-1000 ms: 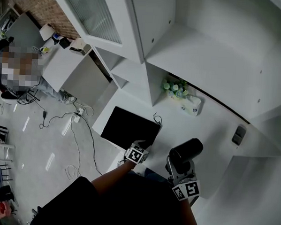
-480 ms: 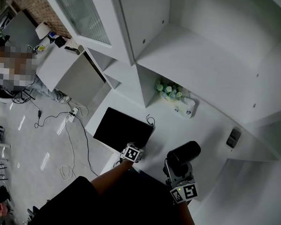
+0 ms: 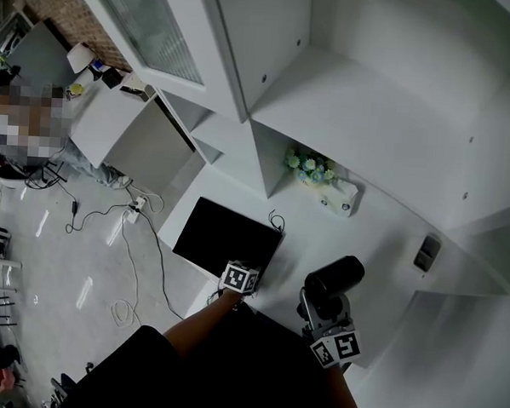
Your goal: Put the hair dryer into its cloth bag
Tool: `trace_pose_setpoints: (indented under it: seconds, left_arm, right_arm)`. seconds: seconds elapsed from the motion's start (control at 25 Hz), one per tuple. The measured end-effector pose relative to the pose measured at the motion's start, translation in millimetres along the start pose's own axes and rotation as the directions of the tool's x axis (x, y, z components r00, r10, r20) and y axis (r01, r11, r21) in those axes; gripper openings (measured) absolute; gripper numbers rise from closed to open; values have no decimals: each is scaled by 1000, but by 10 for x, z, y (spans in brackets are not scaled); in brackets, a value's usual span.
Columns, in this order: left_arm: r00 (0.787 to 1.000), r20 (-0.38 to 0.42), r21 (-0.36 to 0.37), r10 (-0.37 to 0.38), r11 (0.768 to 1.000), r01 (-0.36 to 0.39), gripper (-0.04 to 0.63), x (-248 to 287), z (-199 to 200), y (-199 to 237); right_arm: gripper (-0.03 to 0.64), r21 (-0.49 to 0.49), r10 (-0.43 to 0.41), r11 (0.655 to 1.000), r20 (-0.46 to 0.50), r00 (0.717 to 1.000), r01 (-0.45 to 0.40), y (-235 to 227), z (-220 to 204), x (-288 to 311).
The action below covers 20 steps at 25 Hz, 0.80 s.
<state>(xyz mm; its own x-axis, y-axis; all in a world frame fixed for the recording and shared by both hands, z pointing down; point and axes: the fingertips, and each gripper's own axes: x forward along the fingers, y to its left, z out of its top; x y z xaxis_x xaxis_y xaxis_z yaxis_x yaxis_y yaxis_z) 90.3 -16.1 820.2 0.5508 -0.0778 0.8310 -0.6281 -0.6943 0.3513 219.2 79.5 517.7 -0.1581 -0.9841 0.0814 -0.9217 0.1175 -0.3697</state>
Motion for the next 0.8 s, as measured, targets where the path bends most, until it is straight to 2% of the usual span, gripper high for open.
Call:
trace_pose_setpoints:
  seconds: [0.2,0.36,0.6,0.8]
  left_arm:
    - [995,94,-12,-32,999,34,35,-225,173,-16]
    - [986,160,-35,-41,998,47,34,-359,270,-25]
    - [981,190,-23,-49,998,55,34,-520,345,79]
    - [975,212,7,-65,998,65,32,-677,486,107]
  right_arm:
    - [235,6,27,1000,-38,999,-26,58,-63,238]
    - [235,-33,65,997,-65,996,-67,70,-74,451]
    - [235,-120,148,978,-171,974,-170,149,-289,695]
    - [235,-168,120,970,-300,946,-177,132,-718,790]
